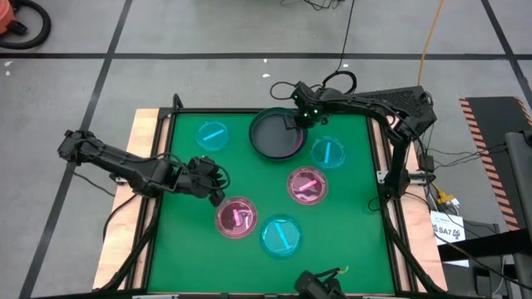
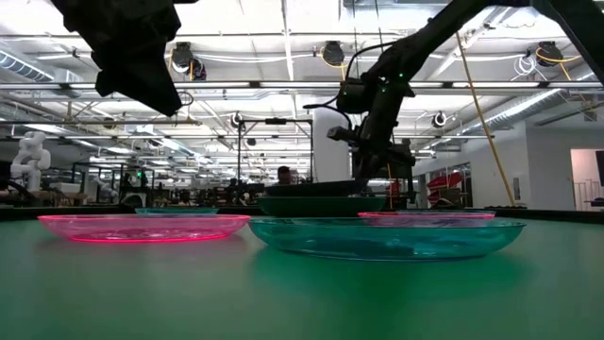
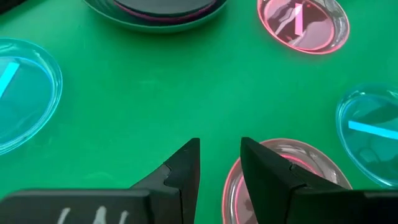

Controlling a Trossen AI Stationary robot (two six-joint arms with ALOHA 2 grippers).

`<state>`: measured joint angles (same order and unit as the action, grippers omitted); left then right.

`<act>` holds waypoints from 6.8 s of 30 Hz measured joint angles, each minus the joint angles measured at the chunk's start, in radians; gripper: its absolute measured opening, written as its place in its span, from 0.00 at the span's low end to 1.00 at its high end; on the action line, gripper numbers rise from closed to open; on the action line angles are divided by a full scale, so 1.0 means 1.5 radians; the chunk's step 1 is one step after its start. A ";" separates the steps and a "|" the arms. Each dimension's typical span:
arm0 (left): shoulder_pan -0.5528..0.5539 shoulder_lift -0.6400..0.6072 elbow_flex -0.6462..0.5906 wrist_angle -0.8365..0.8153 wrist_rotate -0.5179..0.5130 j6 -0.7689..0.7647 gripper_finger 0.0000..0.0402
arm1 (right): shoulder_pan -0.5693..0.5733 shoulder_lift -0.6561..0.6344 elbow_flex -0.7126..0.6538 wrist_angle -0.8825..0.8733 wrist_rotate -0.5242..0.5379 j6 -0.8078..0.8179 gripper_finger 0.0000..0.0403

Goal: Stack plastic plates
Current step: Stack the black plate on top of the pink plate, then stack the left pink plate on top of the black plate

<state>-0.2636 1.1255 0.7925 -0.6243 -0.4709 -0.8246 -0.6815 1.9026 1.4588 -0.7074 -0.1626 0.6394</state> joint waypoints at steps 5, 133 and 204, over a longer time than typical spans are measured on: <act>0.013 0.000 0.000 0.000 0.000 0.006 0.30 | 0.000 0.006 0.000 0.002 0.007 -0.016 0.02; 0.191 0.000 0.057 -0.011 0.173 0.044 0.30 | 0.079 -0.216 -0.001 -0.108 0.055 -0.087 0.31; 0.111 0.138 0.045 -0.141 0.427 -0.083 0.43 | 0.622 -0.281 -0.100 -0.275 0.196 0.227 0.31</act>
<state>-0.0978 1.3318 0.8600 -0.8353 0.1692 -0.9487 0.2507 1.4815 1.3087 -1.1194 0.1314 0.9801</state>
